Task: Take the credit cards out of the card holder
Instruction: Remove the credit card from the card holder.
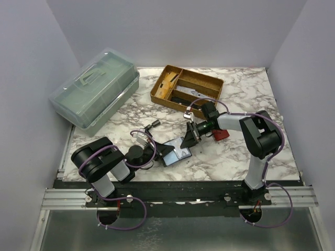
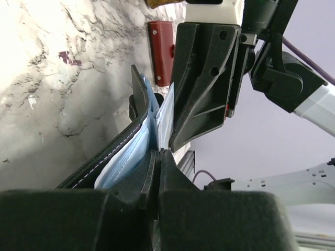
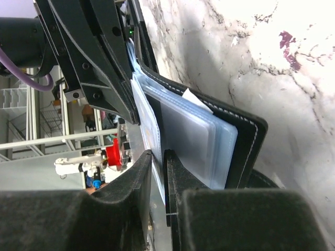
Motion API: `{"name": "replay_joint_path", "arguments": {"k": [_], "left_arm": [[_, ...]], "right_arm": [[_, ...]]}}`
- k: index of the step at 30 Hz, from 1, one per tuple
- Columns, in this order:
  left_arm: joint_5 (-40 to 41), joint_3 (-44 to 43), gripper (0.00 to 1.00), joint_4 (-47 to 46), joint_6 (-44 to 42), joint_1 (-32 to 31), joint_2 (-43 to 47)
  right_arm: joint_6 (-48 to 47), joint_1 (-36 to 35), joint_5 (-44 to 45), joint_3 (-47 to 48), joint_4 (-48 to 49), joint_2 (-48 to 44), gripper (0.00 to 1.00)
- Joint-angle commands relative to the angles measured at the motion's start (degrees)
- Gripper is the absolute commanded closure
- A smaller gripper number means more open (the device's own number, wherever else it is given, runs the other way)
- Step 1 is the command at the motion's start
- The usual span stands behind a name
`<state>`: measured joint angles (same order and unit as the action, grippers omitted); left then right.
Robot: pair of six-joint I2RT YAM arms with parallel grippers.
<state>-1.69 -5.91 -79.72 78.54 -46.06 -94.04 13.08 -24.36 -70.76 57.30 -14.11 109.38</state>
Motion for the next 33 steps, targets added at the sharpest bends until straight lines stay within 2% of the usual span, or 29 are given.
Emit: {"name": "replay_joint_path", "arguments": {"k": [1, 7, 12, 26, 33], "left_arm": [[-5.8, 0.4, 1.0, -8.3, -0.4, 0.9, -2.3], [-9.0, 1.2, 1.0, -11.5, 0.3, 2.6, -5.4], [-9.8, 3.1, 1.0, -11.6, -0.4, 3.8, -4.3], [-11.9, 2.5, 0.99, -10.0, -1.5, 4.6, -2.8], [-14.2, -1.8, 0.7, -11.0, 0.6, 4.6, -7.0]], "right_arm": [[-1.5, -1.3, 0.8, 1.3, -2.0, 0.4, 0.81], [-0.9, -0.5, -0.5, 0.9, -1.2, 0.3, 0.88], [-0.7, 0.4, -1.1, 0.1, -0.4, -0.2, 0.97], [0.9, 0.9, -3.9, 0.1, 1.0, 2.5, 0.97], [3.0, 0.9, -6.2, -0.6, 3.1, 2.4, 0.97]]}}
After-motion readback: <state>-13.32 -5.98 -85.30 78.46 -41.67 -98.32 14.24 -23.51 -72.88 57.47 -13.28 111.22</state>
